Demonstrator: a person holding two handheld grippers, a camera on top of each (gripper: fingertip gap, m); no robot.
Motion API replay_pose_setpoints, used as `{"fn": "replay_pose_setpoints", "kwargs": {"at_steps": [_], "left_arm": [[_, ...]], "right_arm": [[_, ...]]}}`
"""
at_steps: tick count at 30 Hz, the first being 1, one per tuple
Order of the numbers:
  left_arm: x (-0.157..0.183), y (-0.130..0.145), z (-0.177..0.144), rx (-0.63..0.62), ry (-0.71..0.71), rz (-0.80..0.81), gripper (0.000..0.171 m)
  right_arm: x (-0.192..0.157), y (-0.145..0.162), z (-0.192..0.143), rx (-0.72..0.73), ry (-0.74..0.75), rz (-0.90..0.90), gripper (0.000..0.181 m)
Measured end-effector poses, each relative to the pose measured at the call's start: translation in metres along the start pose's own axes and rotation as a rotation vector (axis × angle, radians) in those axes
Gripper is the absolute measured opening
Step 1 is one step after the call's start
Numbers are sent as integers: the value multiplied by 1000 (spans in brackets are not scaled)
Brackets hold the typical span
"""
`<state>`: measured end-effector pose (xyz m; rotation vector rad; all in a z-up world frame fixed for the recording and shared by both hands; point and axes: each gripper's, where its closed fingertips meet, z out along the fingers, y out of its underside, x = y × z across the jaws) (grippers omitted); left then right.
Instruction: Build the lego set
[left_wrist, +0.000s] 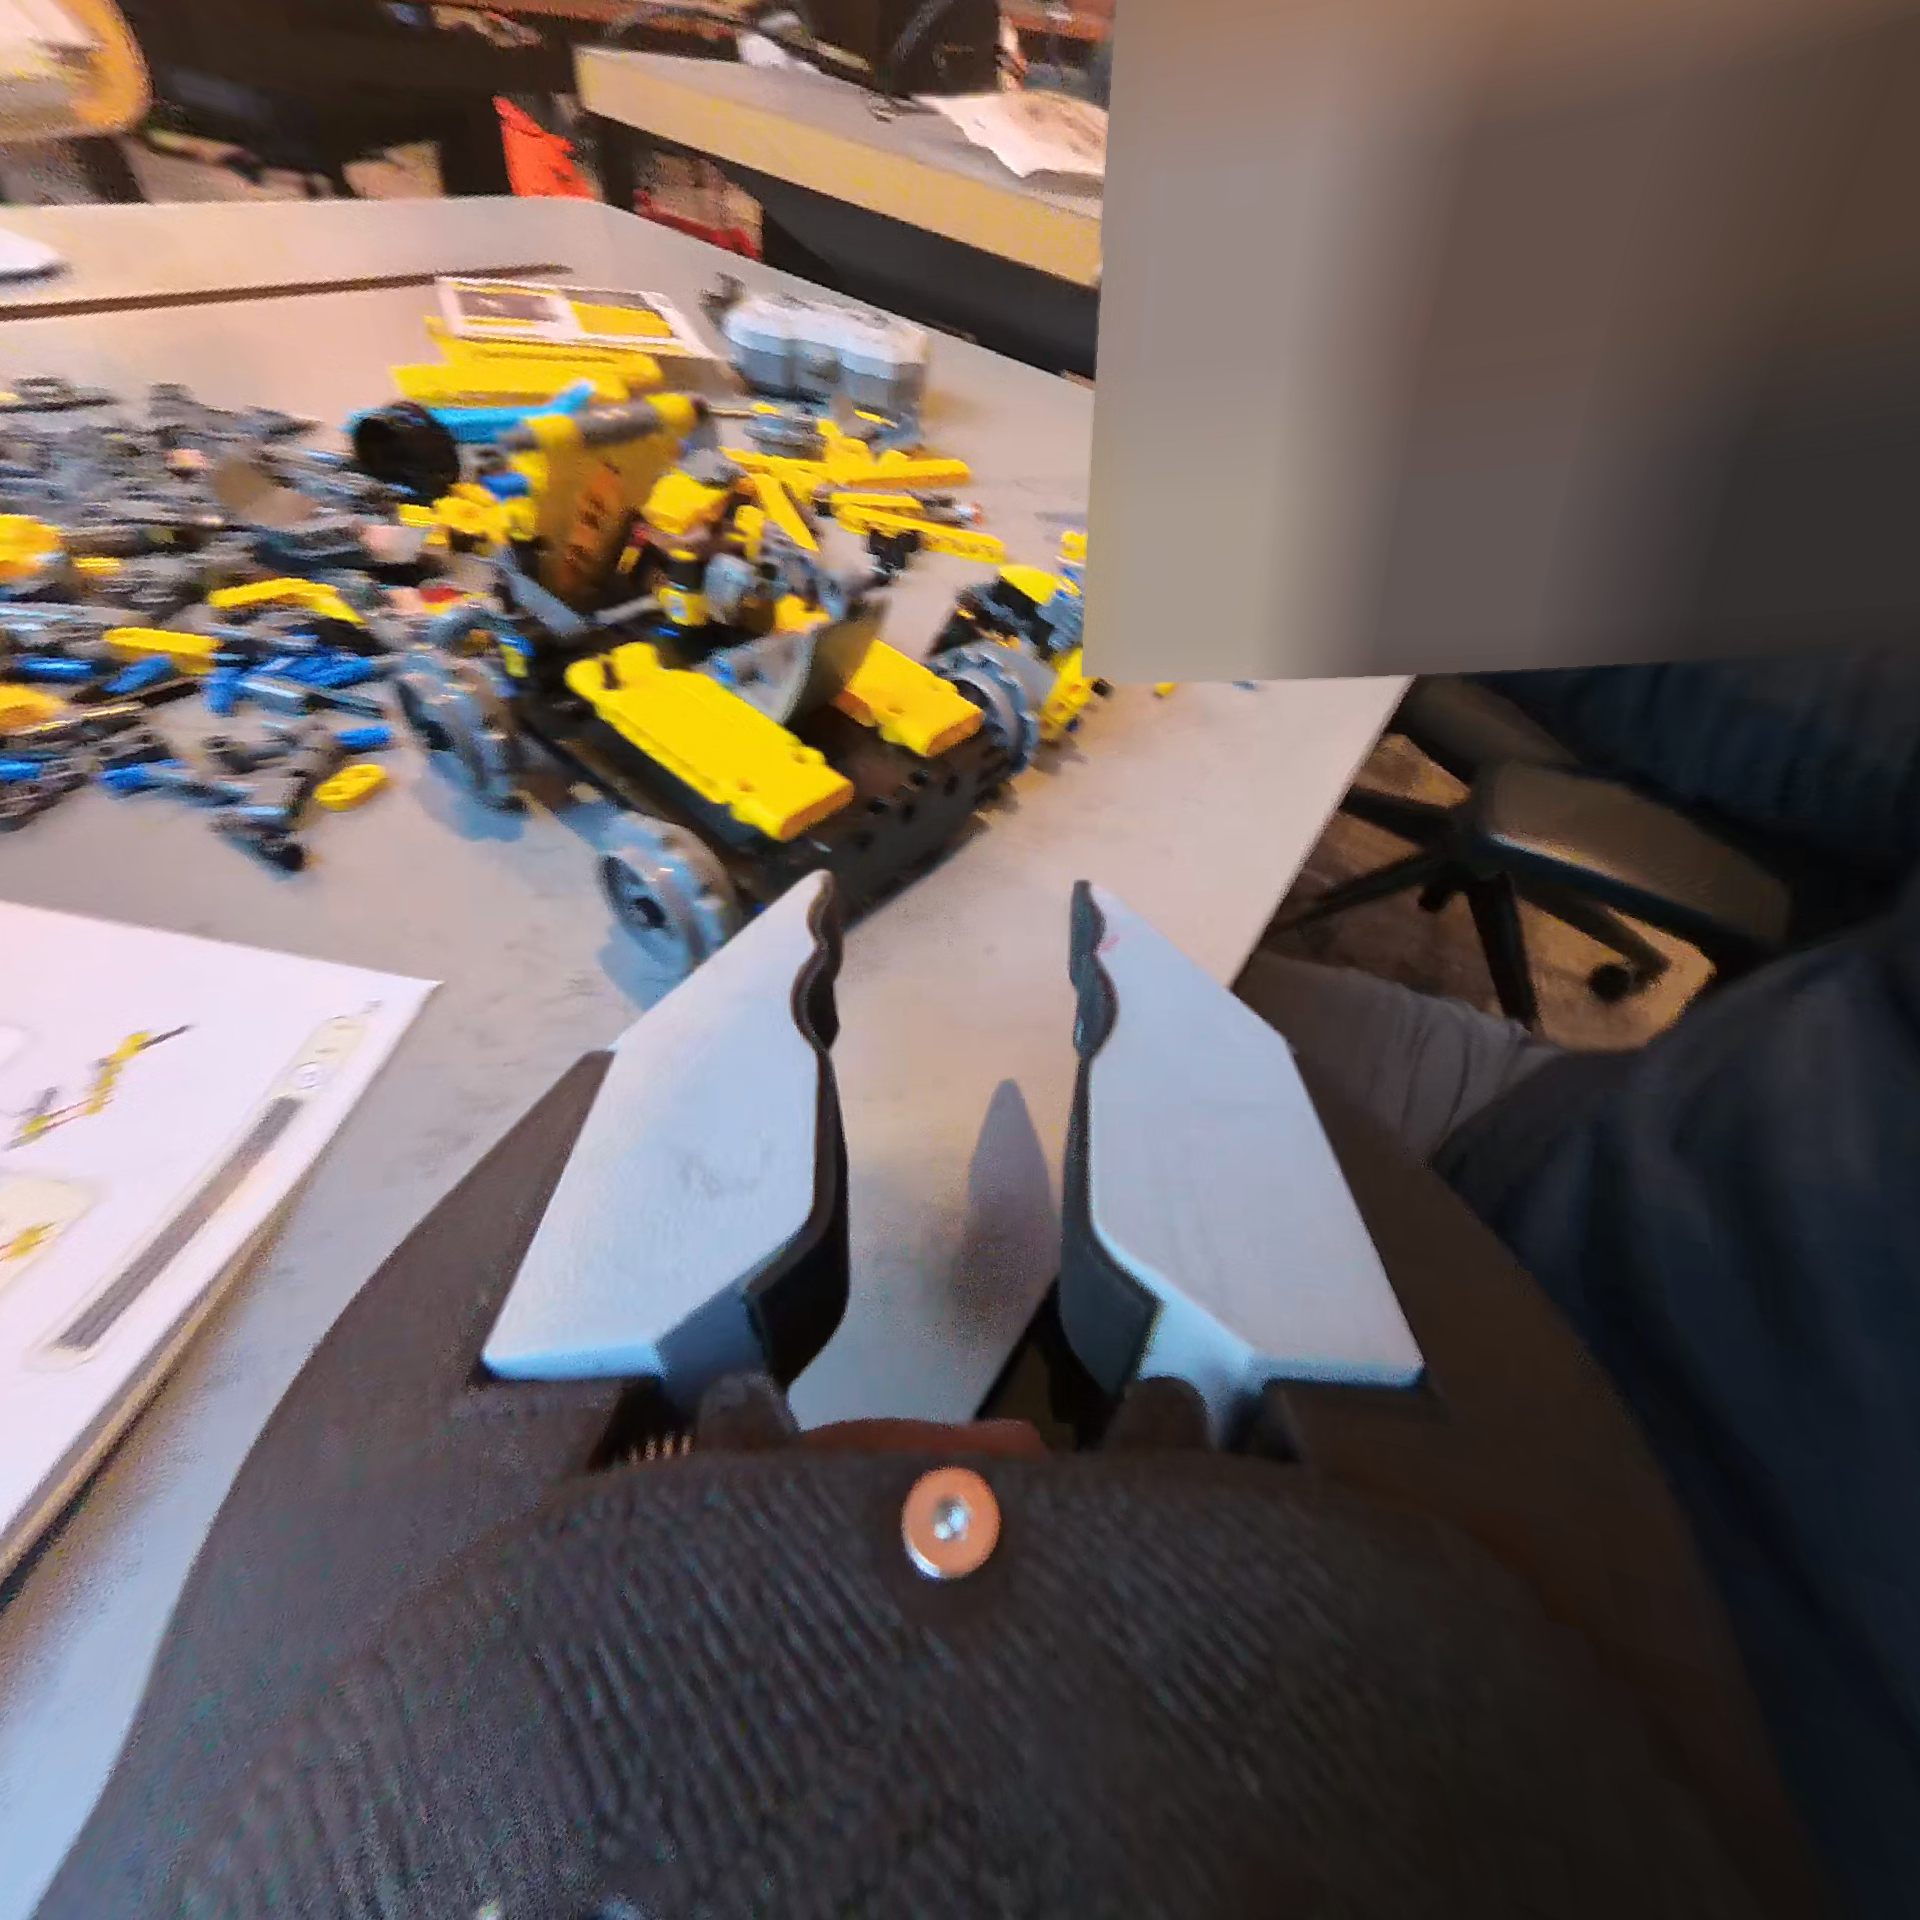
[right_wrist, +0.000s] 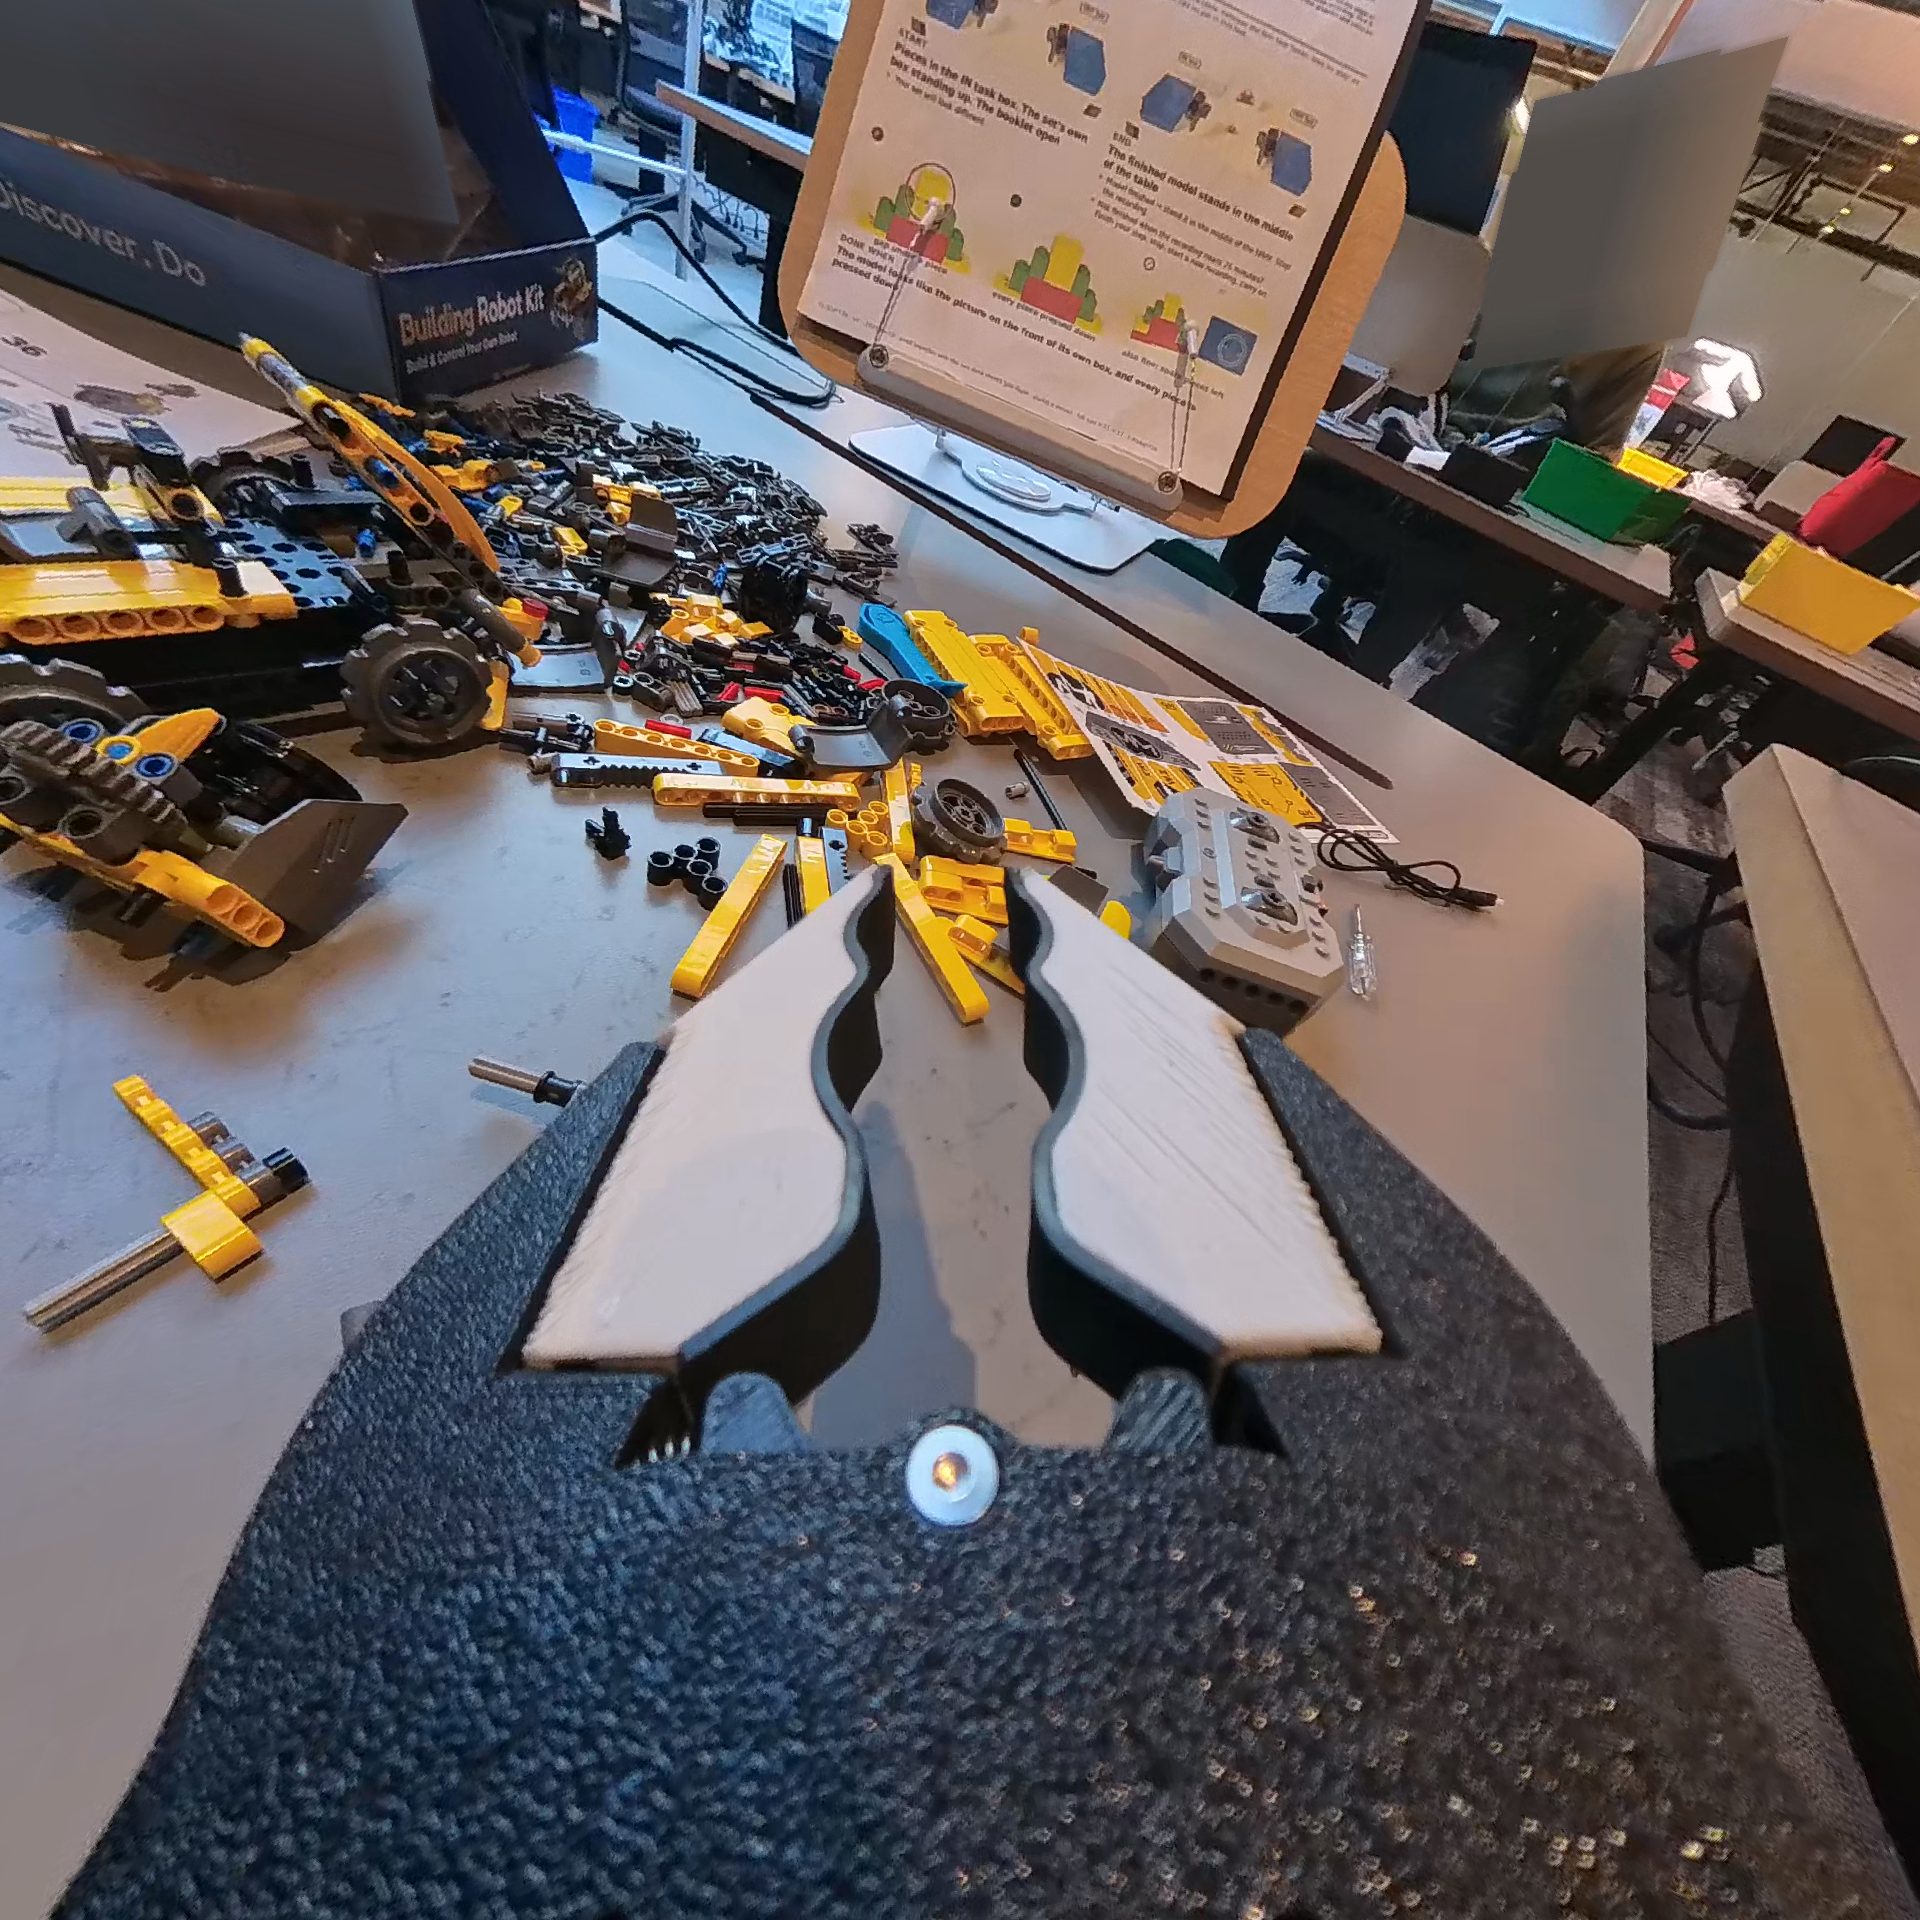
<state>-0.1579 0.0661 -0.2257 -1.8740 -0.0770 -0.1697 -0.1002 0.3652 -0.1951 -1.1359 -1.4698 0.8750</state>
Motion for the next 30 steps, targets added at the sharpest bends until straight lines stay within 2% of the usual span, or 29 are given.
{"fn": "replay_pose_setpoints", "kwargs": {"at_steps": [5, 8, 10, 13, 16, 18, 20, 22, 27, 30], "left_arm": [[-39, -19, -15, 3, -121, -57, 43], [-72, -13, -25, -66, -230, -75, 43], [-84, -9, -25, -139, -229, -95, 44], [-107, -7, -23, -249, -228, 25, 35], [-136, 0, -33, -409, -204, 143, 36], [-156, -13, -45, -393, -218, 121, 37], [-171, -30, -56, -342, -227, 106, 33], [-182, -39, -64, -348, -230, 110, 28], [-196, -44, -70, -377, -243, 160, 23], [-195, -39, -66, -375, -209, 129, 18]], "right_arm": [[-3, 0, 1, -7, 5, -31, 21], [-3, 0, 1, -7, 3, -34, 21], [-3, -1, 1, -4, 2, -31, 21], [-3, -1, 0, -1, 1, -27, 21], [-3, -2, 0, 4, 1, -26, 20], [-3, -2, -1, 7, 1, -26, 20], [-2, -2, 0, 5, 1, -24, 20], [-2, 0, 0, -2, 2, -23, 20], [1, 1, 0, -11, 26, -37, 17], [3, 2, 1, -19, 34, -32, 17]]}}
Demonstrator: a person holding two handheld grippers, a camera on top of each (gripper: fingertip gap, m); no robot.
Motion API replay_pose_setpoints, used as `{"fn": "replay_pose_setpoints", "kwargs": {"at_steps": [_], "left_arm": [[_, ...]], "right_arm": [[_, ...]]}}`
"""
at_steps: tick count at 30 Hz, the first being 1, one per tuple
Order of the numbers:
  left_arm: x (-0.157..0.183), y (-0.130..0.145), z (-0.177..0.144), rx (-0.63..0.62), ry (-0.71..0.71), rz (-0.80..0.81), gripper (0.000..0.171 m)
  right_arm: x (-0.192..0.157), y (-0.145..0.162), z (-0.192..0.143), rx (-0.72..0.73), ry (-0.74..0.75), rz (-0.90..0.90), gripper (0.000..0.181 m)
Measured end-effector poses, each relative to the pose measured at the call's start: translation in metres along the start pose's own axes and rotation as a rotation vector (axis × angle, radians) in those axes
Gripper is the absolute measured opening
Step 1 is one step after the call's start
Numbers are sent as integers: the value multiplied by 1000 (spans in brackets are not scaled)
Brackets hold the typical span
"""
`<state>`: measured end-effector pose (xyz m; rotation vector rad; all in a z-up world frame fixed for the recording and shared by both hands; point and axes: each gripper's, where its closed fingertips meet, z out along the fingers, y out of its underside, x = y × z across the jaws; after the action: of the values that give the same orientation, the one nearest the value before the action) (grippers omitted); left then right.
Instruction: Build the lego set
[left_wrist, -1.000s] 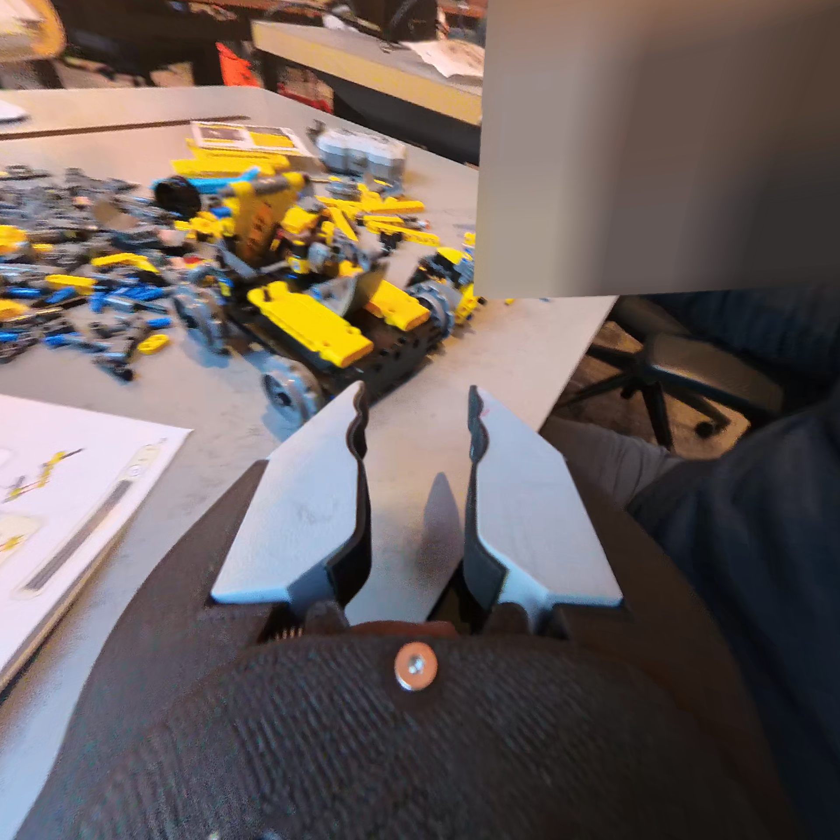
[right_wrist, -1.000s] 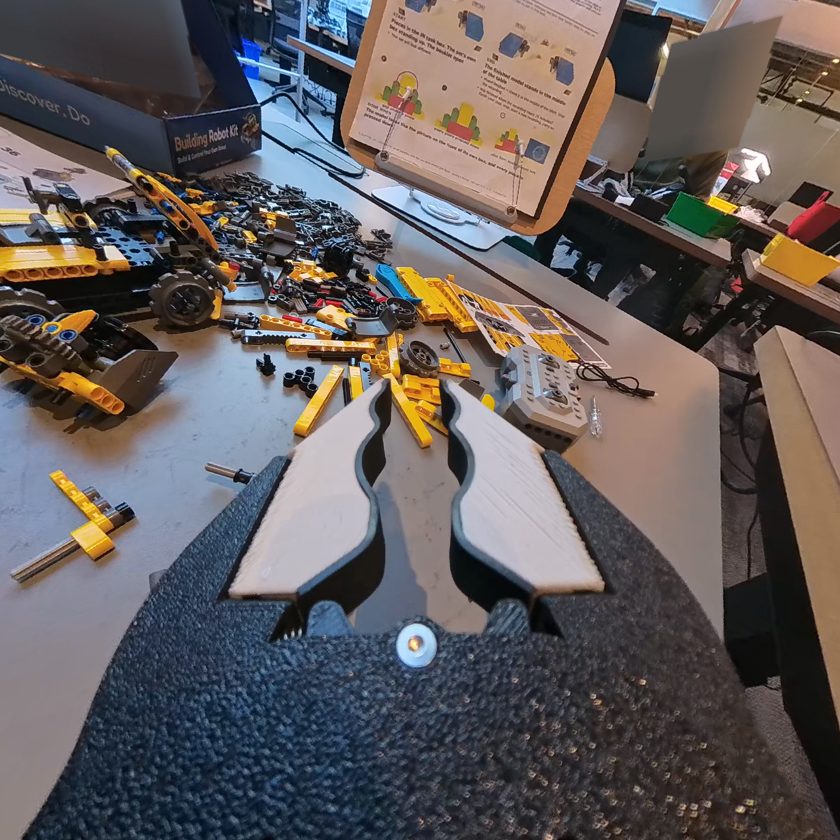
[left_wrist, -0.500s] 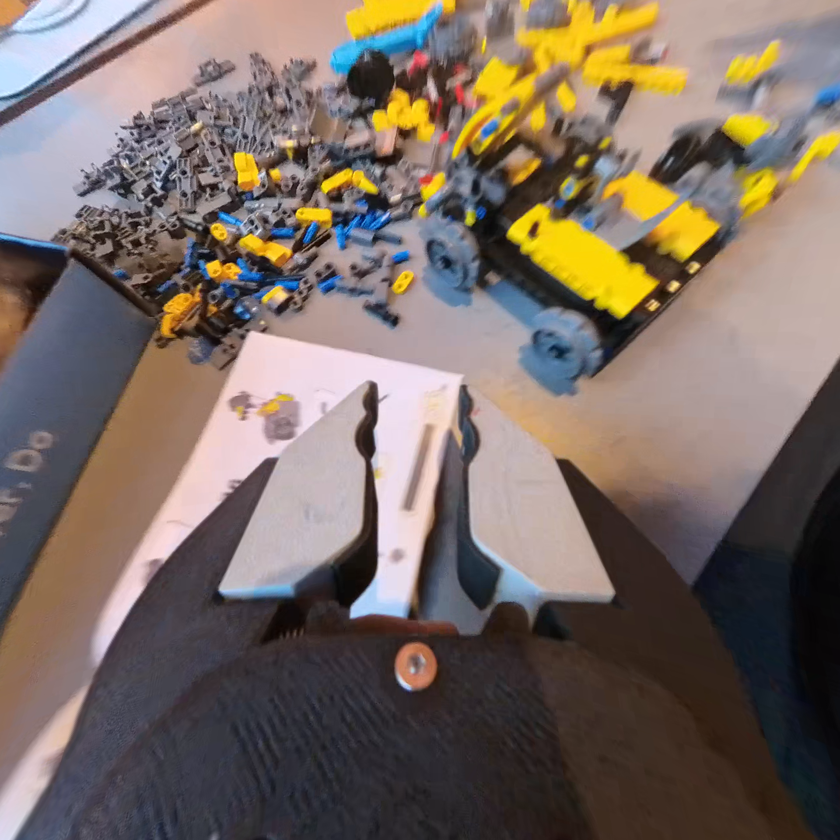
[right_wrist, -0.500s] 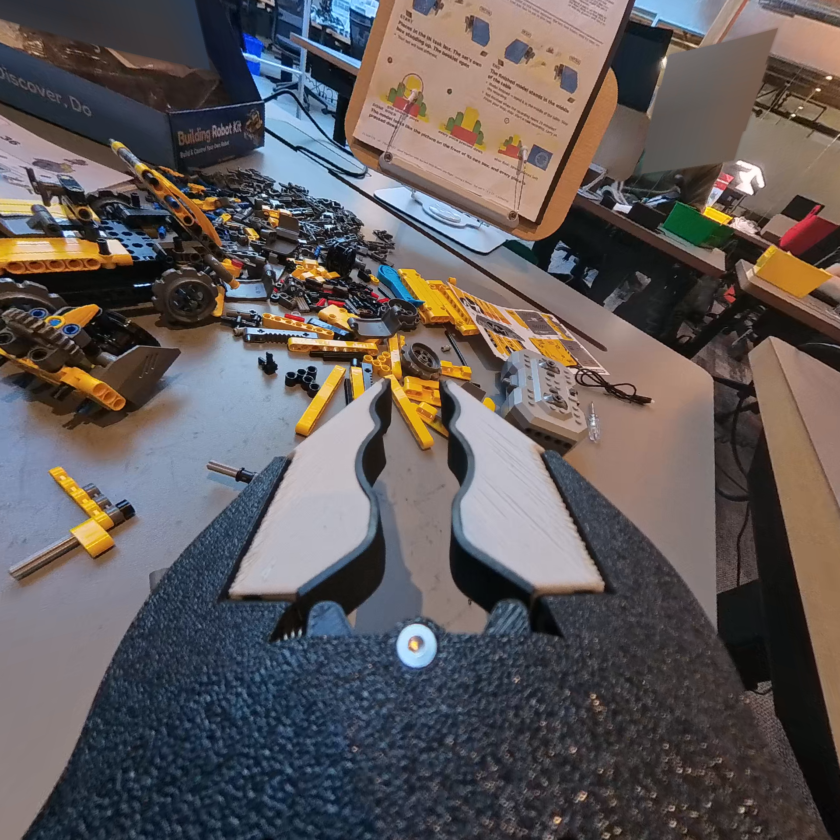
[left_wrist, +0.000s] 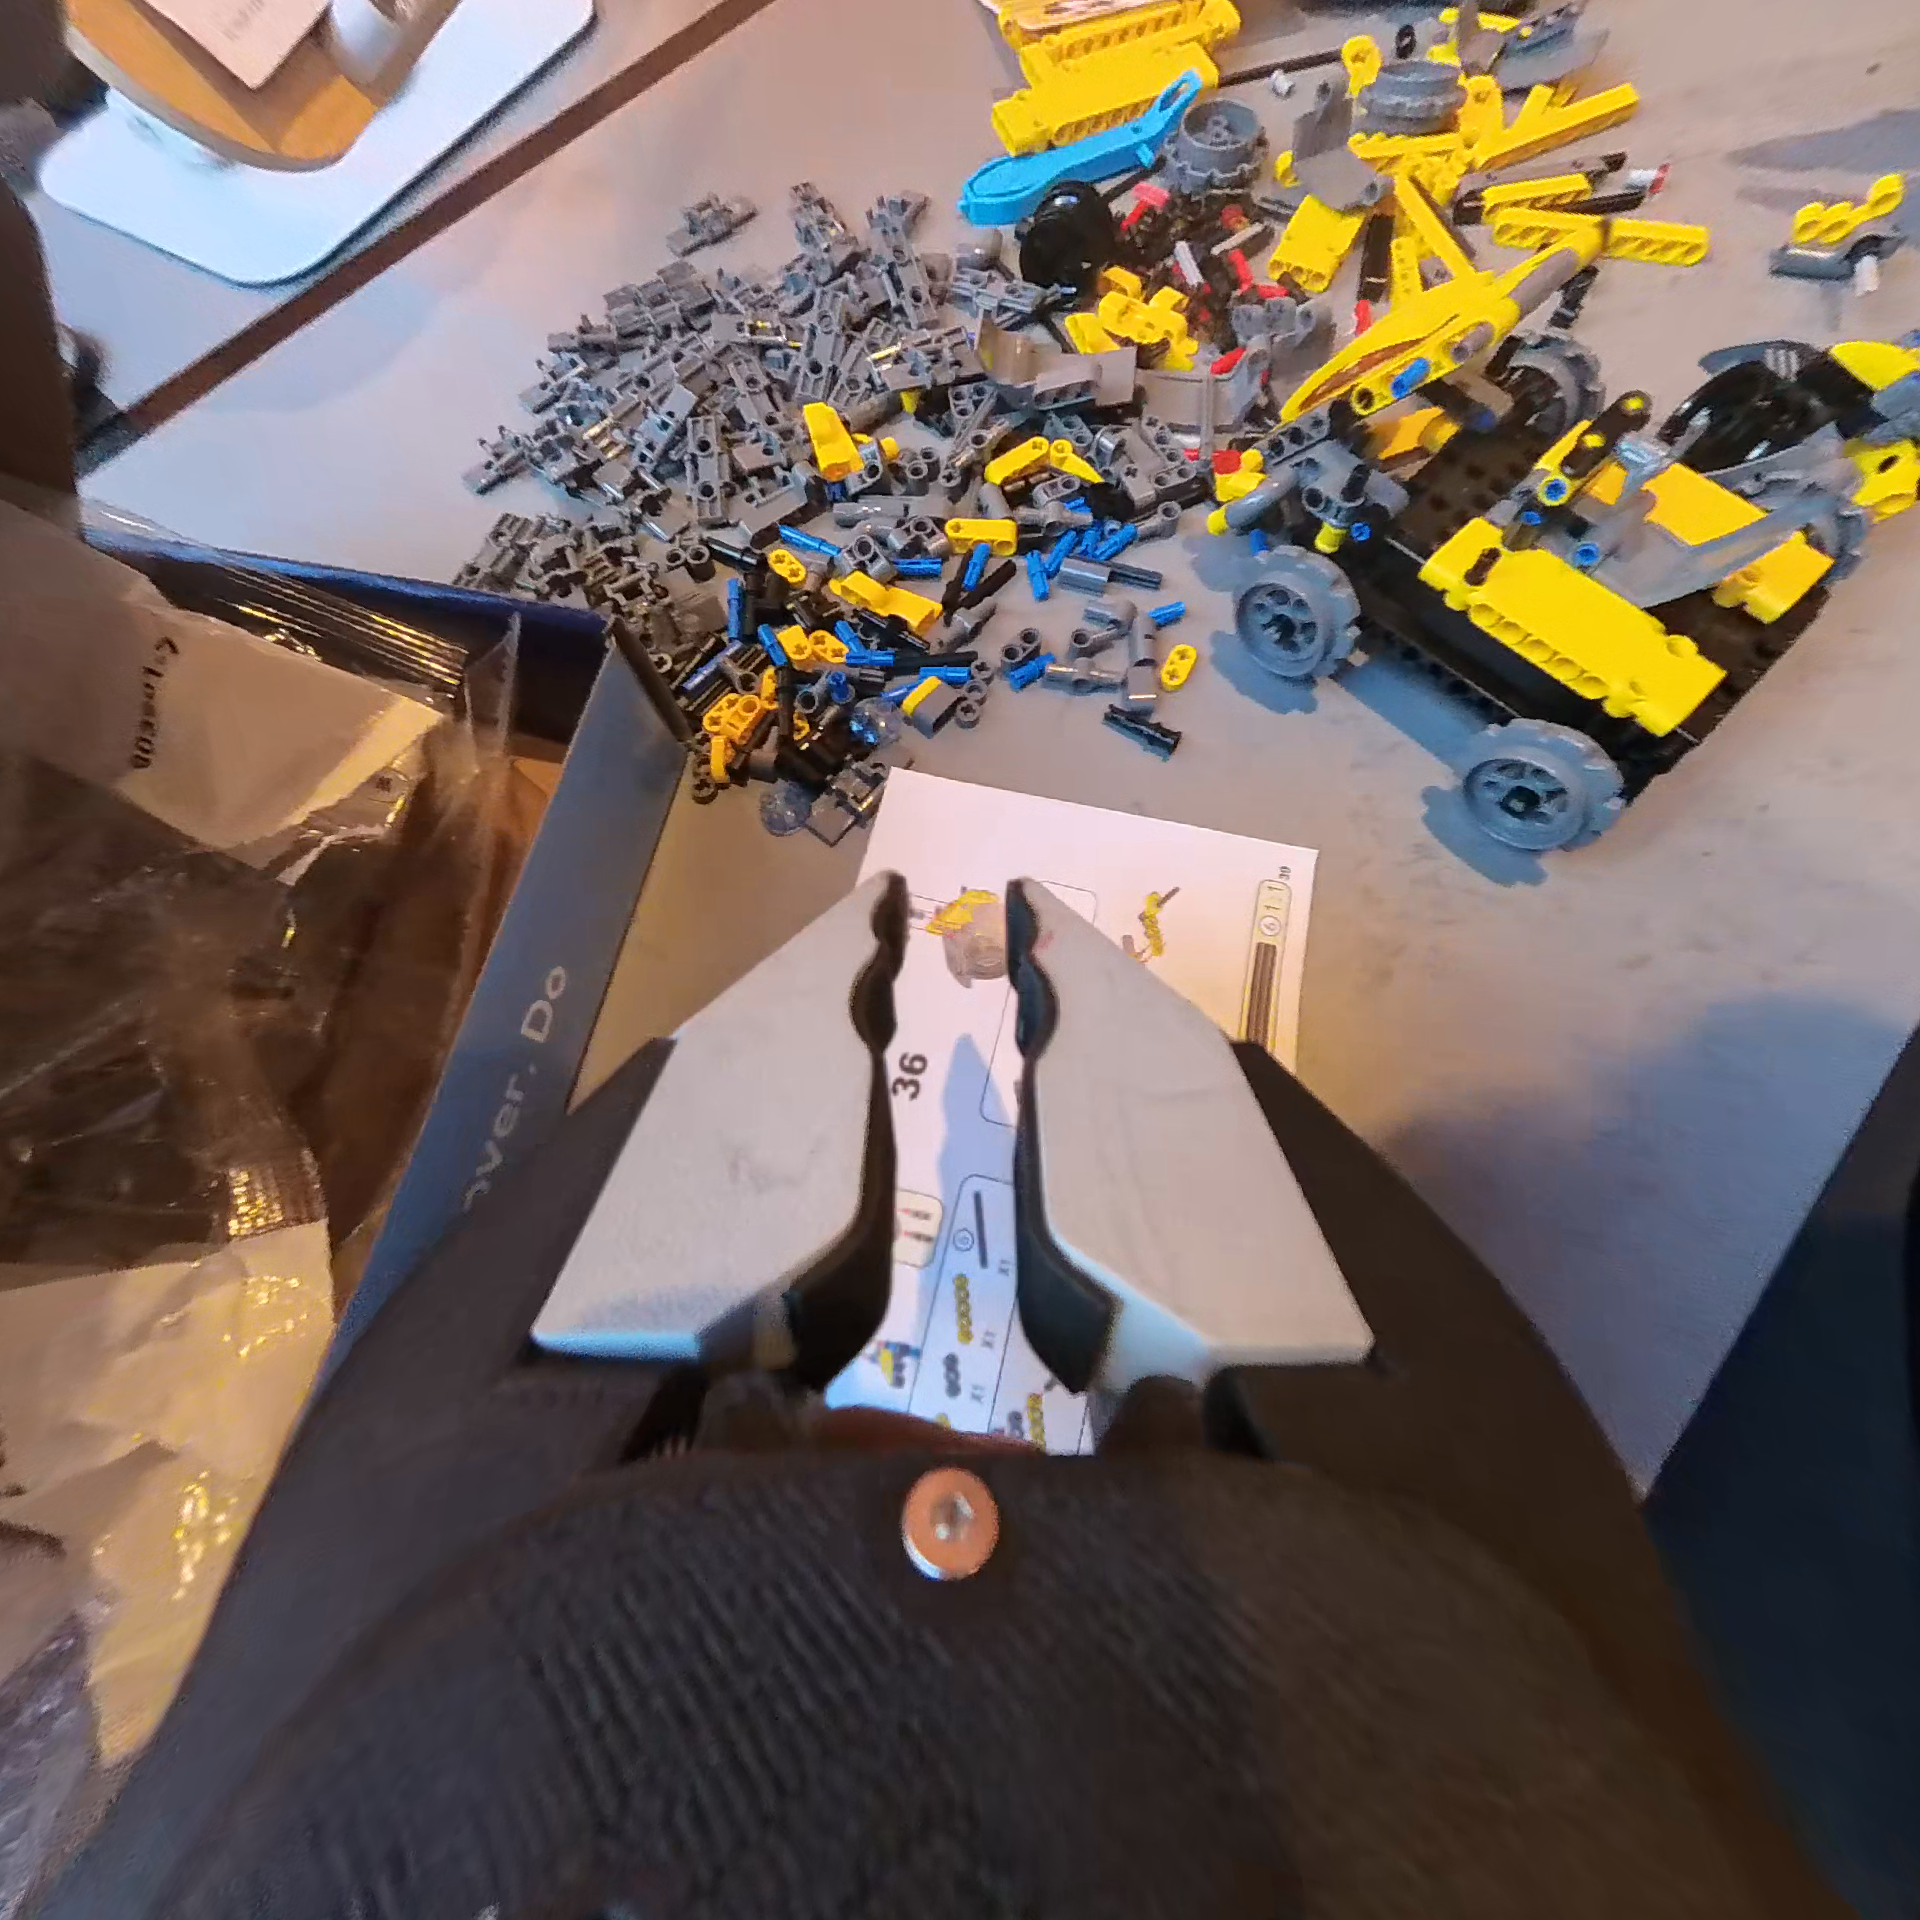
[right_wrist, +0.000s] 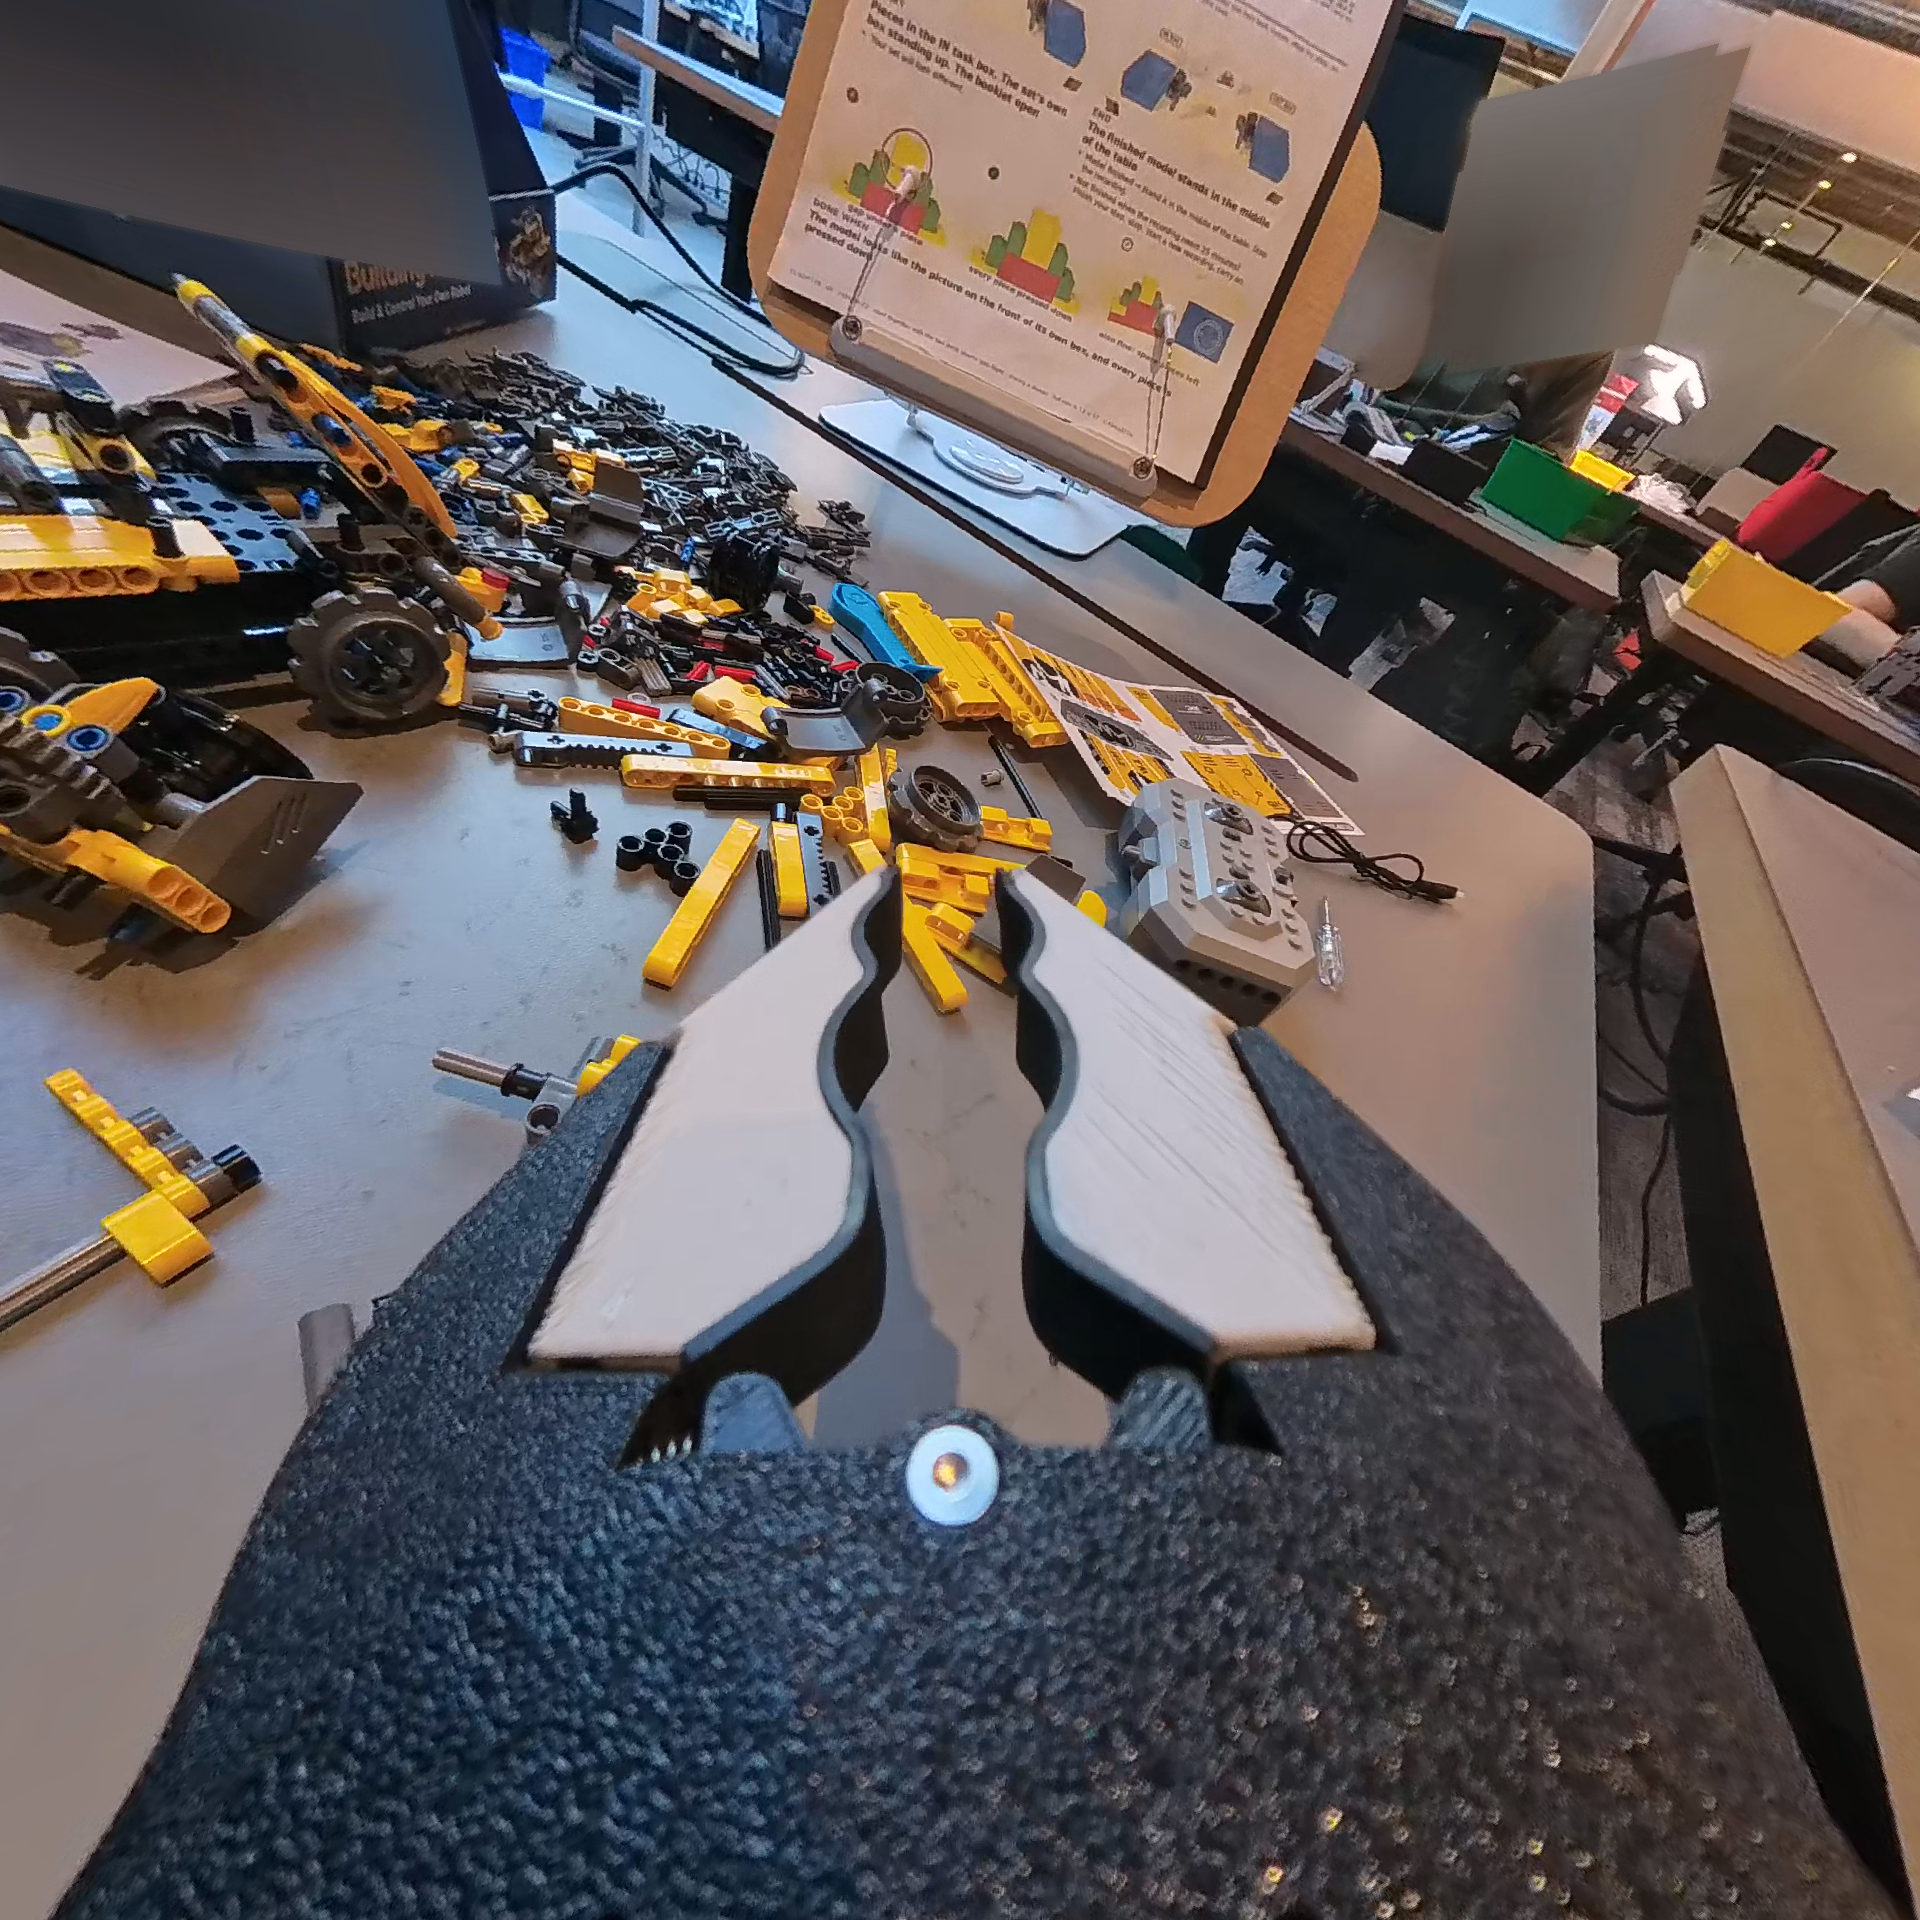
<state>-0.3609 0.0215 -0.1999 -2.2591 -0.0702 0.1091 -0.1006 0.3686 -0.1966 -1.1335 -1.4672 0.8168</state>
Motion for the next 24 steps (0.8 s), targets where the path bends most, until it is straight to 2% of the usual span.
{"fn": "replay_pose_setpoints", "kwargs": {"at_steps": [7, 14, 18, 24], "left_arm": [[13, 7, 20, -46, 79, 11, 18], [49, -4, 68, -136, 220, 113, 17], [64, 1, 97, -217, 232, 171, 17], [77, -11, 112, -215, 258, 227, 15]], "right_arm": [[2, 2, 1, -12, 9, 1, 17], [1, 2, 2, -13, 6, -3, 17], [0, -1, 0, 4, -2, -1, 17], [-2, -4, -2, 27, -21, 11, 17]]}}
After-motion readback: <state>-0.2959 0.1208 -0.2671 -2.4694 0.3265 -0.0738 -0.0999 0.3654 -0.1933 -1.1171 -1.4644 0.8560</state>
